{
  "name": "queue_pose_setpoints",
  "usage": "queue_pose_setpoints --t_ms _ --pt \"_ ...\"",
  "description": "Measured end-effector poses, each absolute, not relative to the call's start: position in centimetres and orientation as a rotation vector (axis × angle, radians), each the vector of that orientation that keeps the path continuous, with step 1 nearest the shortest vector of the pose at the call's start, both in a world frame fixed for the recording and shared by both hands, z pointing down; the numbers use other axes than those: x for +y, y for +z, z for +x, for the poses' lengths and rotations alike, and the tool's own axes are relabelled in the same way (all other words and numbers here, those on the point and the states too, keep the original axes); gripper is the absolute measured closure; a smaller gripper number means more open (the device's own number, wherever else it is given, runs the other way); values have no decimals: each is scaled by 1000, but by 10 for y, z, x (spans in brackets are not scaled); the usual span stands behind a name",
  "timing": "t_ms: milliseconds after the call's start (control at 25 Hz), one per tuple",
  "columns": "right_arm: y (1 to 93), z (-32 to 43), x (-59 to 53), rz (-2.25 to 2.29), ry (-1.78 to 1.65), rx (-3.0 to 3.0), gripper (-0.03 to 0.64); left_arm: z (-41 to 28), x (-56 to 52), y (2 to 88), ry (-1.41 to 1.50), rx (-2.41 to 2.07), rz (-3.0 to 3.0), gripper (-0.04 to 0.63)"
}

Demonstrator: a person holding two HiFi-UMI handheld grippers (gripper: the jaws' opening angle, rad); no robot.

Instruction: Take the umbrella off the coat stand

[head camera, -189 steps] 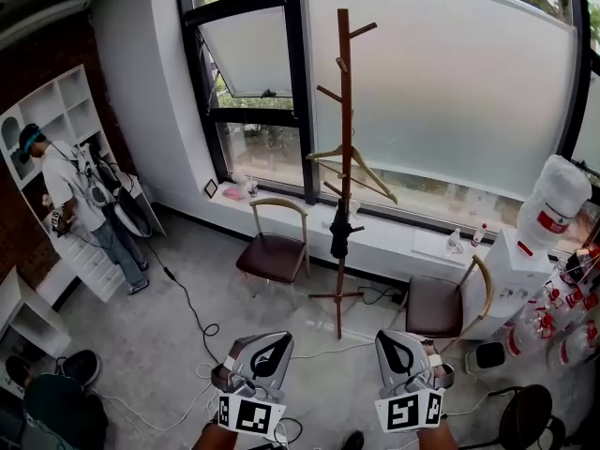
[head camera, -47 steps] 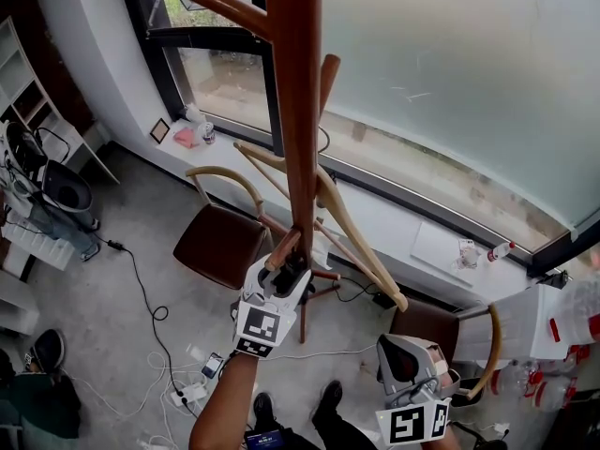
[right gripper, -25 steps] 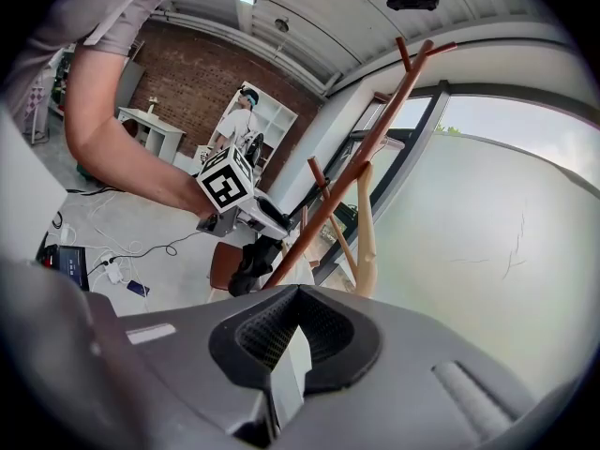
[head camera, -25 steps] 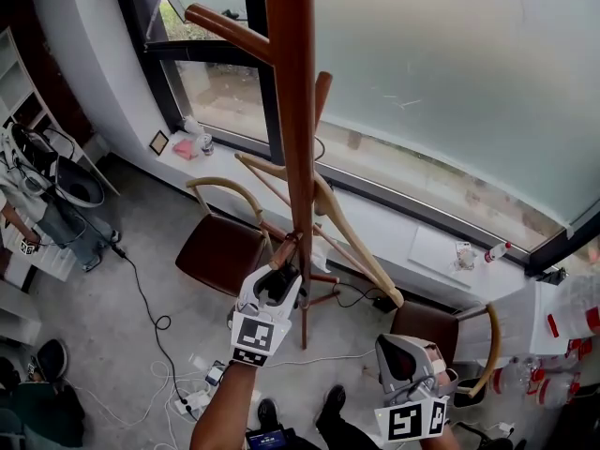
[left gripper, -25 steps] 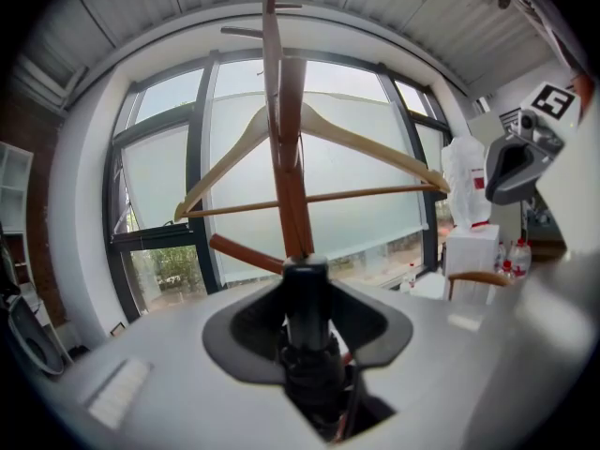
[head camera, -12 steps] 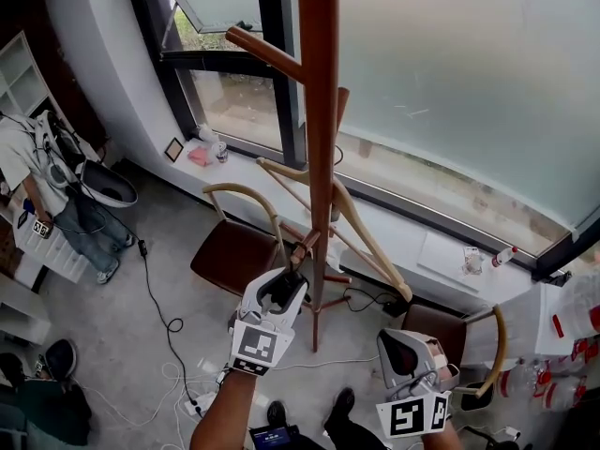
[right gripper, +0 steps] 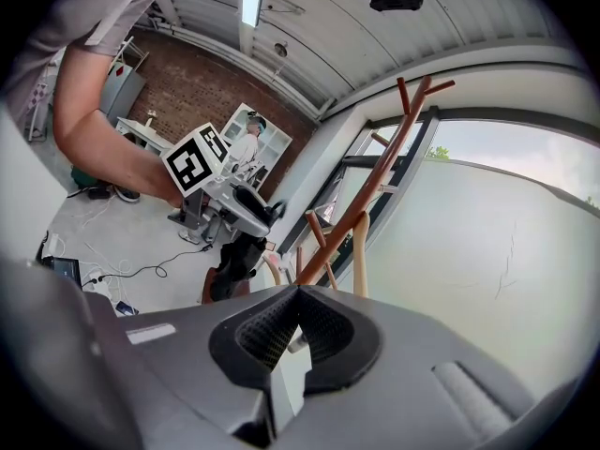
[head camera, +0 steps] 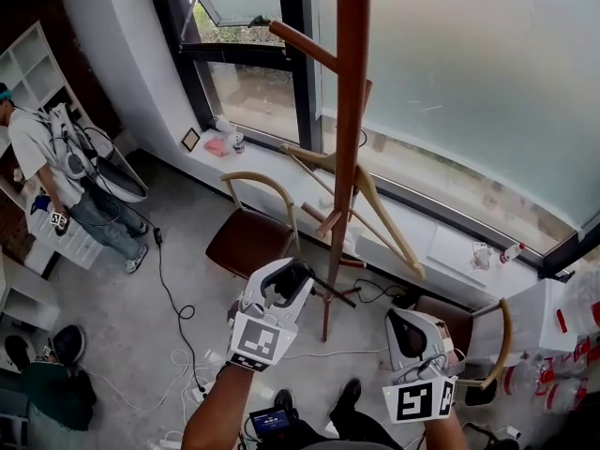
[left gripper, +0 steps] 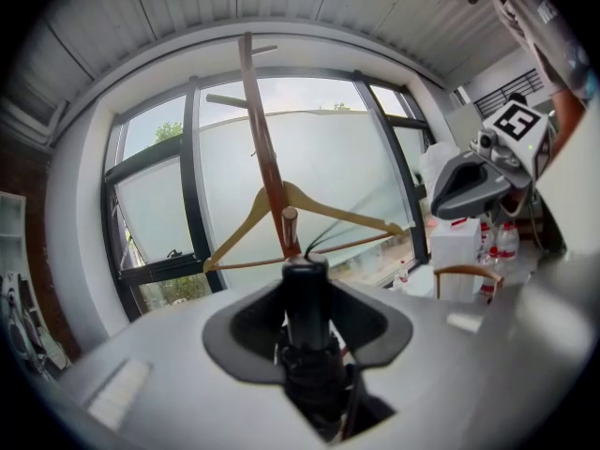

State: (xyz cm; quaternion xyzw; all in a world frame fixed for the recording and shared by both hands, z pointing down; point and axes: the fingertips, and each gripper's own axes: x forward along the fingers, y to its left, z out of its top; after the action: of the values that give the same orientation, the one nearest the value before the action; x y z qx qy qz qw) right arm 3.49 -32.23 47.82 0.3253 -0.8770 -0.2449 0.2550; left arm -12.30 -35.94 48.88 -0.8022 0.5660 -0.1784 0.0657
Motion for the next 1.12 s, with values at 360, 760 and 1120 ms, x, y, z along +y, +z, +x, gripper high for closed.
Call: queue_pose_setpoints --t_ms 360,760,1120 --pt "446 19 -306 911 -709 -2422 614 -130 -313 443 -548 1657 -2382 449" --pt "416 5 -291 933 -740 -2465 615 -132 -260 391 -505 1574 -2341 449" --pt "384 -11 -277 964 -787 -2492 615 -140 -219 358 -477 1520 -2322 449"
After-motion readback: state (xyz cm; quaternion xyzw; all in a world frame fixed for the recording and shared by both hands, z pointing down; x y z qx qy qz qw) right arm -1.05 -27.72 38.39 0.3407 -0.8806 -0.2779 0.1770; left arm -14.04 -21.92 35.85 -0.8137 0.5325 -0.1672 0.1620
